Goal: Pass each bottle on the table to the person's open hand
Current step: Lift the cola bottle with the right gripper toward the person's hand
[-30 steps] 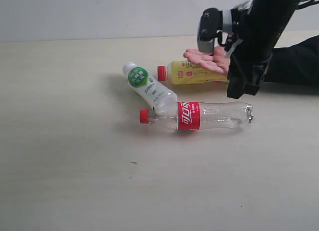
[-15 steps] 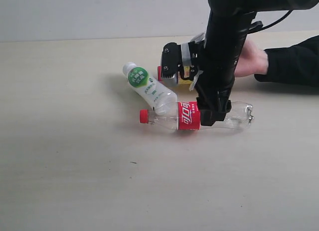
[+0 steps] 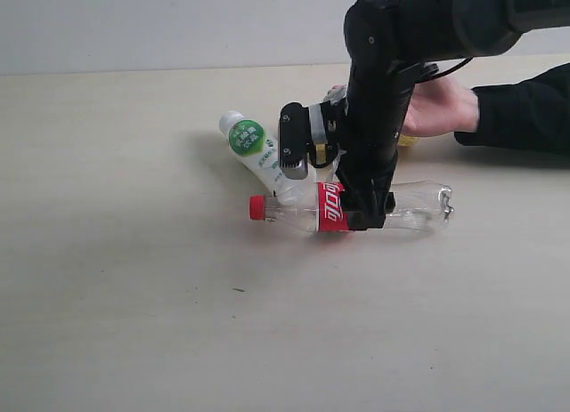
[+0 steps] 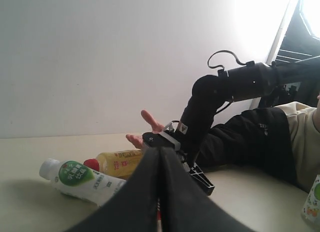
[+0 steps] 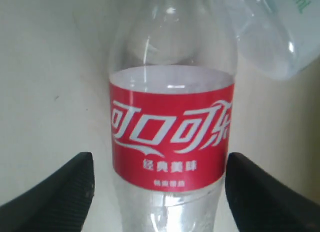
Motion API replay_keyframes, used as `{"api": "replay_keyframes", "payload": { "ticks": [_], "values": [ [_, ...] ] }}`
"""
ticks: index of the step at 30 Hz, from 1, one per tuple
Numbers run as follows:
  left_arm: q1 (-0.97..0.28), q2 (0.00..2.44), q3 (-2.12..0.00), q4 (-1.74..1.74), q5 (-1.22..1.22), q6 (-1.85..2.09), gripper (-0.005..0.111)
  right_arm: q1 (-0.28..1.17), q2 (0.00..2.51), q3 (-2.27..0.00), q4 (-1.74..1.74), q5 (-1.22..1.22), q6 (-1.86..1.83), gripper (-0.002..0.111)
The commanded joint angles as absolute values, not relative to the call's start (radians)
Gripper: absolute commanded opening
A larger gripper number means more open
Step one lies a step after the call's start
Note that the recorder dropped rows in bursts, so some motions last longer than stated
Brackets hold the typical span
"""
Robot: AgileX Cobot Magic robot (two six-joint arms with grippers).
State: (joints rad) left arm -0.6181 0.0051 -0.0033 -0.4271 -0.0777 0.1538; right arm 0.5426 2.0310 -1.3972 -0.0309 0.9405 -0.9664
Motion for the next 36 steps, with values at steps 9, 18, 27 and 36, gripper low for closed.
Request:
{"api": "replay_keyframes", "payload": {
  "ticks": [9,18,27,36],
  "values": [
    [-0.618,0.0,0.0,-0.423,-0.079,0.15,0.0,0.546,2.12,-1.403,-0.036,0.883,-0.909,0.07],
    [-0.618,0.0,0.0,-0.423,-0.079,0.15,0.0,0.546,2.129,-1.403,-0.036,0.894,-0.902,0.038],
    [-0.618,0.0,0.0,-0.423,-0.079,0.15,0.0,0.546,2.08,-1.403,-0.036,0.997,-0.902,0.0],
    [-0.618,0.0,0.0,-0.423,-0.079,0.15,0.0,0.546,1.923,-1.403,-0.006,1.058,-0.876,0.0]
  ]
}}
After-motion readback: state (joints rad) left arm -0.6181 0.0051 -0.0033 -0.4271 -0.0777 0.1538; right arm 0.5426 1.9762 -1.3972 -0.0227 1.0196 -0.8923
